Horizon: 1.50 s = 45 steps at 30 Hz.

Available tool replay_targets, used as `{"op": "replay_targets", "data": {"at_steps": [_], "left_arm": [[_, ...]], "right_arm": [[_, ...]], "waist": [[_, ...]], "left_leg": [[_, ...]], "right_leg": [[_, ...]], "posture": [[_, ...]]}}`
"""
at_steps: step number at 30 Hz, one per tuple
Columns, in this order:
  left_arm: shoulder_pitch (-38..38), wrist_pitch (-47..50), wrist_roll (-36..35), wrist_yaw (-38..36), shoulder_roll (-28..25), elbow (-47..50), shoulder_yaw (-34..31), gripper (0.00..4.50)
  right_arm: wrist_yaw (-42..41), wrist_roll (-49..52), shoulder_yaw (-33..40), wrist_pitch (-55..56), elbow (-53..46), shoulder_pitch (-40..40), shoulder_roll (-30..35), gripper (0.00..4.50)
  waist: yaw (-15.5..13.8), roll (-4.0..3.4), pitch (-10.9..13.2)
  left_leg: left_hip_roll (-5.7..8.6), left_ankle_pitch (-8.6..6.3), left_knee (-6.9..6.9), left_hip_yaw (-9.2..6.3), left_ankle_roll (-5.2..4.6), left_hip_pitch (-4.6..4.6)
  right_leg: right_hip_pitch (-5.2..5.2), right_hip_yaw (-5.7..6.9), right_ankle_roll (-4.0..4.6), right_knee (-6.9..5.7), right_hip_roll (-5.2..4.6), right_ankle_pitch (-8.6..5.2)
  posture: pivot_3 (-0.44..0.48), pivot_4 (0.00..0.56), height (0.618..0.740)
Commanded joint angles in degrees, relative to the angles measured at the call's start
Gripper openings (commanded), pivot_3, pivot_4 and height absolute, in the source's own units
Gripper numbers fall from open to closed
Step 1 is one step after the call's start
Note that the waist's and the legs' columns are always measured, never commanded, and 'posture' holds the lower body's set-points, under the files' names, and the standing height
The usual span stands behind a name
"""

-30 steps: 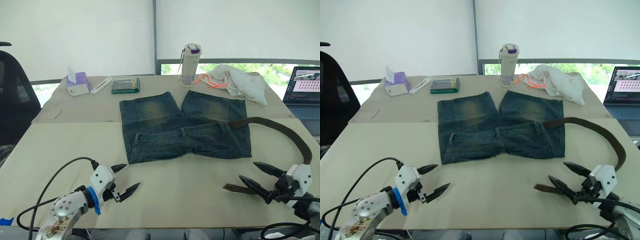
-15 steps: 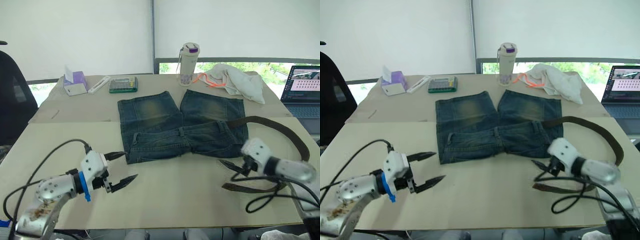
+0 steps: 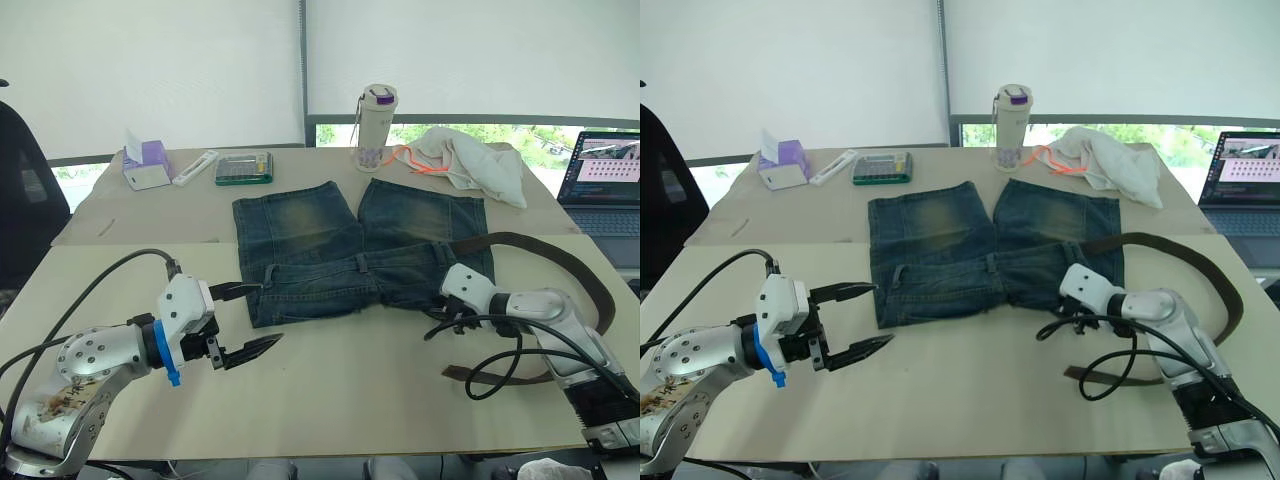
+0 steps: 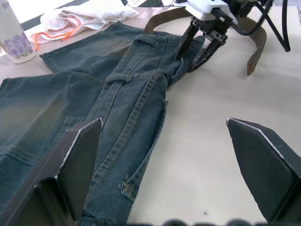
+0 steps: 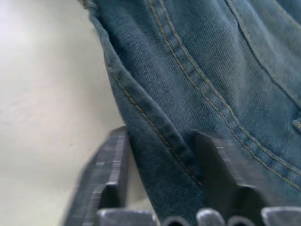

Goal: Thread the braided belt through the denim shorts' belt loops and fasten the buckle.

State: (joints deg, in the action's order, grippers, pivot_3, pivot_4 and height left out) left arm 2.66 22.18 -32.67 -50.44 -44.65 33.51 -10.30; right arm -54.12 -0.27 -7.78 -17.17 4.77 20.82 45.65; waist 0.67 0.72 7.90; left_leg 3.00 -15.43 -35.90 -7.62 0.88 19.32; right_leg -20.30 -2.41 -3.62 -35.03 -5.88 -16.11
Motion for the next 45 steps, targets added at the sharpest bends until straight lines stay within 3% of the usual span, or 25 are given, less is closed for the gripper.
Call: {"op": "replay_targets", "data": {"at_steps": [1,2,3,9,14,16,21,24,27,32,37,40,45], "left_arm": [[-2.2,1.6,-0.9,1.4,-0.3,2.3,0.1,4.5],[-3.2,2.3,-1.1,1.6,-0.2,2.3,0.7,4.5],[-4.1,3.0,-1.3,1.7,-0.3,2.3,1.2,4.5],[-6.2,6.0,-2.2,0.9,-1.6,2.8,2.3,4.5],[-7.1,7.2,-1.9,1.3,-1.1,3.4,3.7,4.5],[-7.4,7.6,-2.2,1.2,-1.0,3.6,4.3,4.5],[-6.8,8.0,-3.1,-1.0,-2.1,3.9,4.5,4.5],[-5.5,7.1,-2.6,-3.2,-2.9,2.7,4.1,4.5],[-5.0,4.8,-1.1,-5.0,-2.9,0.7,4.8,4.5],[-3.7,1.8,0.4,-7.1,-2.4,-1.1,5.5,4.5],[-2.0,-0.9,2.0,-8.0,-1.5,-1.0,7.2,4.5],[-1.2,-2.1,2.9,-8.0,-0.8,-0.9,8.1,4.5],[-0.1,-4.0,4.0,-8.2,0.2,-1.2,9.1,4.5]], "right_arm": [[-0.8,1.6,2.4,-2.0,-3.9,-0.8,1.3,0.65],[-1.3,2.0,2.9,-2.3,-5.2,-1.7,2.1,0.18],[-2.5,2.7,3.2,-2.8,-6.9,-2.8,3.2,0.08],[-9.2,11.0,8.6,-10.8,-21.0,-13.8,9.9,0.08],[-6.6,13.6,13.3,-12.7,-26.8,-19.3,10.2,0.08],[-4.6,11.2,14.1,-8.2,-25.5,-19.4,10.3,0.77],[-7.1,16.7,21.4,-11.6,-27.1,-22.3,12.1,2.28],[-11.9,18.1,28.8,-11.5,-26.6,-28.5,14.7,3.55],[-15.3,16.6,32.0,-9.3,-25.7,-35.4,16.7,4.46],[-17.6,15.9,32.6,-10.1,-26.9,-41.5,18.3,4.46],[-11.8,10.3,27.0,-5.9,-21.4,-38.9,16.8,4.46],[-12.7,9.9,26.9,-5.0,-20.7,-39.8,17.7,3.72],[-14.6,10.9,29.1,-5.3,-21.1,-40.8,18.8,2.06]], "waist": [[-0.1,0.0,0.0],[-0.1,0.0,0.0],[-0.3,-0.01,0.0],[-0.9,-0.03,0.0],[-1.0,0.04,0.0],[-0.8,0.06,0.1],[-0.9,0.06,0.1],[-1.1,0.06,0.1],[-1.5,0.08,0.1],[-1.1,0.21,0.1],[-0.7,0.19,0.2],[-0.8,0.16,0.2],[-1.2,0.16,0.2]], "left_leg": [[0.0,0.0,0.0,0.0,0.0,0.0],[0.01,0.0,-0.01,-0.01,0.0,0.0],[0.01,0.0,-0.01,-0.01,0.0,0.01],[0.02,-0.01,0.03,-0.01,-0.01,0.06],[0.0,-0.01,0.0,0.01,-0.01,0.05],[-0.02,-0.01,-0.02,0.07,0.0,0.04],[0.0,-0.01,0.01,0.13,-0.01,0.06],[0.0,-0.01,0.0,0.12,-0.01,0.07],[0.02,-0.01,-0.01,0.26,-0.01,0.1],[-0.08,-0.01,-0.01,0.37,-0.01,0.08],[-0.15,-0.01,-0.01,0.5,0.0,0.07],[-0.16,-0.01,-0.03,0.47,0.0,0.09],[-0.18,-0.01,-0.02,0.46,-0.01,0.11]], "right_leg": [[0.0,0.0,0.0,0.0,0.0,0.0],[0.0,0.01,0.0,0.0,0.0,0.0],[0.0,0.01,0.0,0.0,0.0,0.0],[-0.02,0.03,-0.02,0.03,-0.02,0.0],[0.02,0.02,-0.03,0.02,-0.01,-0.01],[0.03,0.0,-0.05,0.02,-0.01,-0.02],[0.01,0.02,-0.07,0.02,0.01,-0.02],[0.02,0.03,-0.05,0.02,0.02,-0.02],[0.06,0.06,-0.06,0.05,-0.02,-0.03],[0.07,0.02,-0.07,0.05,0.02,-0.03],[0.06,0.0,-0.07,0.05,0.05,-0.03],[0.05,0.0,-0.07,0.05,0.05,-0.03],[0.06,0.0,-0.07,0.06,0.04,-0.03]], "posture": [[0.0,0.15,0.74],[0.0,0.15,0.74],[0.0,0.15,0.74],[0.0,0.15,0.74],[0.0,0.15,0.74],[0.0,0.15,0.74],[0.0,0.15,0.74],[0.0,0.15,0.74],[0.0,0.15,0.74],[0.0,0.15,0.74],[0.0,0.15,0.74],[0.0,0.15,0.74],[0.0,0.15,0.74]]}}
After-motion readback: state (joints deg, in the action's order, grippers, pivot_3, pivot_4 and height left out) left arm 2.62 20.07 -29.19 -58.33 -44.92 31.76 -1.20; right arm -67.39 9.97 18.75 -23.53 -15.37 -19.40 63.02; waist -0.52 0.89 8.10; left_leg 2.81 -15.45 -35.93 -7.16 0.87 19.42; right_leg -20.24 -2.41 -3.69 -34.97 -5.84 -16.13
